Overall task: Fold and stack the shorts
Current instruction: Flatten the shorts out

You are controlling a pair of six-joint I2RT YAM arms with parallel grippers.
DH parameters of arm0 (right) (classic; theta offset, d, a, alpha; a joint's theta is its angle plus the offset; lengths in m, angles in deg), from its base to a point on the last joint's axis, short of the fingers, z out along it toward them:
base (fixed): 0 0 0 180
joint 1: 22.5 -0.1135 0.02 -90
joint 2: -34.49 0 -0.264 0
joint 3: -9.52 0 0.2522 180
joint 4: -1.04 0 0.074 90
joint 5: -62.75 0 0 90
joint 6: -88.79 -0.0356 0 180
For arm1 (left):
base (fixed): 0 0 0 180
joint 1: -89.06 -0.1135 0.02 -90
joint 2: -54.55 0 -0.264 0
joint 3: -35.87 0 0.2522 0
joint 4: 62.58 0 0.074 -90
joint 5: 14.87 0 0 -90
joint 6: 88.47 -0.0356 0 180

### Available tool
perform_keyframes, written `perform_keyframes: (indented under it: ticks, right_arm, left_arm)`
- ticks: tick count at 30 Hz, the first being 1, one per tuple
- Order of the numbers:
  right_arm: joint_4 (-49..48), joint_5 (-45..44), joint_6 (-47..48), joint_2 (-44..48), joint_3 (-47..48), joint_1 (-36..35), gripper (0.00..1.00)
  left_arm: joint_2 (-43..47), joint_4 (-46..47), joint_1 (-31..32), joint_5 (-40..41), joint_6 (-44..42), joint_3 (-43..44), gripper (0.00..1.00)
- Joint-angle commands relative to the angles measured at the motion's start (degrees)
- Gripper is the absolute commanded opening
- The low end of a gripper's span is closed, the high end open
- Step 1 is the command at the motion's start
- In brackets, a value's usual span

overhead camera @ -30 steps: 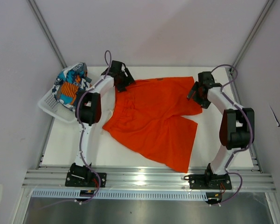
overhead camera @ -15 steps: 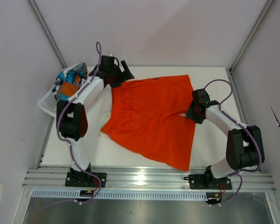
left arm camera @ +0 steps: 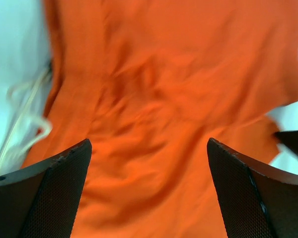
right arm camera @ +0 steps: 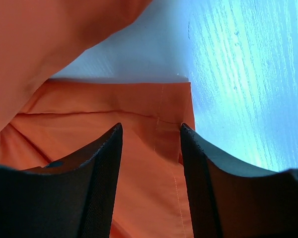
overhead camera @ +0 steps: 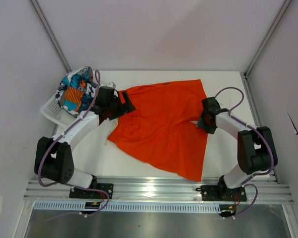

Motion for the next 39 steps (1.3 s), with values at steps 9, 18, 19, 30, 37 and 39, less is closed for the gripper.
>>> perform_keyframes:
  ticks: [9,18,19,30,37,39]
  right_arm:
    - [-5.6,1.7,-1.5,2.1,-5.5,1.0,0.67]
    - [-14.3,10.4,-4.1,5.8,-11.2,7.0,0.06]
    - [-13.6,10.5,-3.9,5.7,-10.9,7.4,0.06]
    - [-8.5,4.0,-0.3,5.0,-5.9,7.5,0.08]
    - [-8.9,3.6,0.4,3.8,-5.8,7.8,0.09]
    - [-8.9,3.6,0.5,3.6,-5.6,7.9,0.09]
  left_arm:
    - [10.3,7.1,0.4,5.8,0.2,-17.1,0.99]
    - [9.8,8.7,0.4,5.5,0.9,-21.1,0.99]
    - [9.7,9.1,0.4,5.3,0.9,-21.7,0.99]
    - [4.3,11.2,0.4,4.4,0.1,-23.3,0.98]
    - [7.5,8.0,0.4,9.1,-1.6,-24.6,0.96]
    - [6.9,7.5,0.4,9.1,-1.9,-24.7,0.95]
